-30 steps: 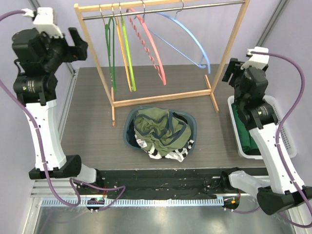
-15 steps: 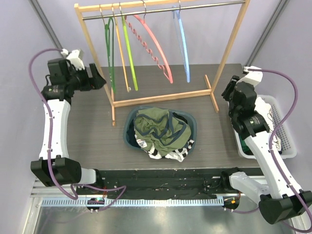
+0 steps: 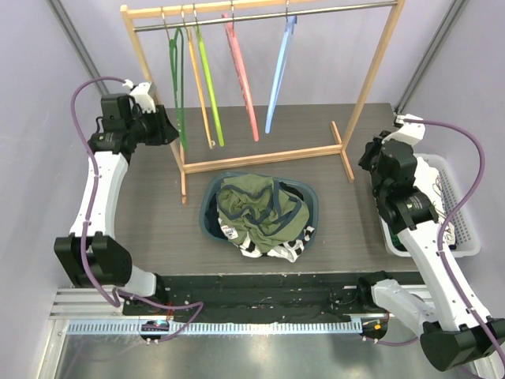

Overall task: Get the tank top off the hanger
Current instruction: Reset both arms

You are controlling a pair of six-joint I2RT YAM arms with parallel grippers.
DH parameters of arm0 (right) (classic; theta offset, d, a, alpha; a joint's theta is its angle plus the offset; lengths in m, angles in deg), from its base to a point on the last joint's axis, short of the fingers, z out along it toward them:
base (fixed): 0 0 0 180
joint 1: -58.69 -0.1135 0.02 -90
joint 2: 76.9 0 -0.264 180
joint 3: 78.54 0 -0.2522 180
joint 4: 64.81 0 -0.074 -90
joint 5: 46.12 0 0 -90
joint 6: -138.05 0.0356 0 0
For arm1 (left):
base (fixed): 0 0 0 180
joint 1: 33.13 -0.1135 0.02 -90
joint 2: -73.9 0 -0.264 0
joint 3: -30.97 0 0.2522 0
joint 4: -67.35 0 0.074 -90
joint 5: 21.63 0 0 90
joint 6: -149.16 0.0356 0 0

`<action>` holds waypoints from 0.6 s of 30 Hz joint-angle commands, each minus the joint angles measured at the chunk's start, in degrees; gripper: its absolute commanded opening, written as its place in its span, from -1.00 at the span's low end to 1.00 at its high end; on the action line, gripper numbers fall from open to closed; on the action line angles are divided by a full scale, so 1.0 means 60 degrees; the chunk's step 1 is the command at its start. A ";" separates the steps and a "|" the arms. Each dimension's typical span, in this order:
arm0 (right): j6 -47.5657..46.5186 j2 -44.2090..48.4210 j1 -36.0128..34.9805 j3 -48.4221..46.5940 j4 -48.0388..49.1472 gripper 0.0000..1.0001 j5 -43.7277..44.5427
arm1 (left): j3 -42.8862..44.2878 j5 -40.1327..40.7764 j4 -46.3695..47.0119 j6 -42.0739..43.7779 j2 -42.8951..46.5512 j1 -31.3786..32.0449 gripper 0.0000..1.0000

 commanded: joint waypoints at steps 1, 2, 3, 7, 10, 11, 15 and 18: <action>0.0108 0.0241 0.0004 -0.0050 0.0110 -0.98 -0.0022 | 0.0713 0.0331 0.0780 0.0021 -0.0819 -0.0026 -0.21; 0.0094 0.0227 0.0004 -0.0065 0.0124 -0.98 -0.0051 | 0.0859 0.0346 0.0867 0.0021 -0.0894 -0.0011 -0.21; 0.0065 0.0226 0.0004 -0.0094 0.0109 -0.98 -0.0052 | 0.0919 0.0346 0.0911 0.0021 -0.0967 -0.0011 -0.22; -0.0023 -0.0108 0.0018 -0.0124 0.0371 -0.99 0.0226 | 0.1372 0.0405 0.0985 0.0065 -0.1363 -0.0011 -0.24; -0.0198 -0.0955 0.0033 -0.0269 0.0825 -0.98 0.0519 | 0.1739 0.0507 0.0985 0.0138 -0.1685 0.0004 -0.24; -0.0257 -0.1207 0.0076 -0.0343 0.0987 -0.98 0.0592 | 0.1827 0.0565 0.0985 0.0138 -0.1816 0.0004 -0.24; 0.0151 -0.2905 0.0895 -0.1102 0.1574 -0.98 -0.0237 | 0.2338 0.0610 0.1014 0.0080 -0.2242 -0.0011 -0.24; 0.0693 -0.4063 0.1686 -0.1659 0.1925 -0.99 -0.0900 | 0.2647 0.0668 0.1044 0.0007 -0.2593 0.0003 -0.25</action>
